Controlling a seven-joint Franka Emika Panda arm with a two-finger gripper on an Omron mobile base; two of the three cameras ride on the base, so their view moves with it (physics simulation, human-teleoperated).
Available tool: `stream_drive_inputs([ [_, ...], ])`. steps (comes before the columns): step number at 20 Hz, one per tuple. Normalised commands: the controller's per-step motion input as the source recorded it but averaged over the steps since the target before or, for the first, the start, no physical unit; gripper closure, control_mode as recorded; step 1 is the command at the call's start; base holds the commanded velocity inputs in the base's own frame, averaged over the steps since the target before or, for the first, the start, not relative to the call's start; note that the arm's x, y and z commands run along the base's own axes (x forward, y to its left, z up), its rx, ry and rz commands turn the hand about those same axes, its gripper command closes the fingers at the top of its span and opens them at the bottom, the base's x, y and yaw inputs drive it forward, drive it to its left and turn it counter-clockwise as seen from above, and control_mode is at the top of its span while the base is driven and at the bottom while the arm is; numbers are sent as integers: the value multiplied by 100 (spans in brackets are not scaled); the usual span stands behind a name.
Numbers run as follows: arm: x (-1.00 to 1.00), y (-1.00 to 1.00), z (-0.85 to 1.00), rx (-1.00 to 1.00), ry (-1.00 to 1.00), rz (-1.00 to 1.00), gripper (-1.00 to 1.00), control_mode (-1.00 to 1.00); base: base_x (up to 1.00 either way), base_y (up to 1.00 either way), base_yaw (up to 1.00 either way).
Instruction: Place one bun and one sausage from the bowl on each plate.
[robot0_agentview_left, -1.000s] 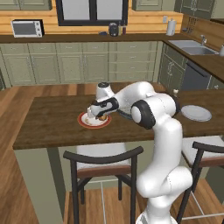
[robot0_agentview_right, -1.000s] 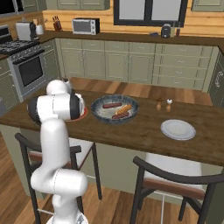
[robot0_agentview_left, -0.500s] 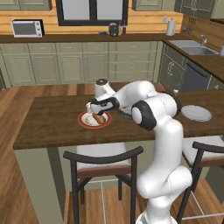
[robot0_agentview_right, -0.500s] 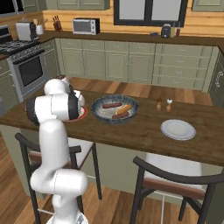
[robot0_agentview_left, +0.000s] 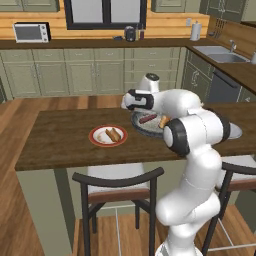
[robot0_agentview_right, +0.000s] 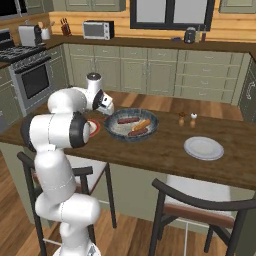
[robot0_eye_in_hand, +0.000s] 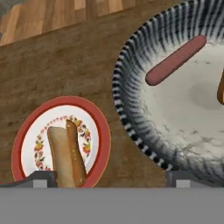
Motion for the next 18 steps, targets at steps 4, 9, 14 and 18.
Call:
stream_drive_inputs([
  [4,3,-100,-5,16,1,-38,-100,-100,0,0,0],
  [9,67,-98,-91,13,1,-31,-100,-100,0,0,0],
  [14,100,-21,-8,14,5,-10,-100,-100,0,0,0],
  [18,98,-5,-43,2,23,-3,-100,-100,0,0,0],
])
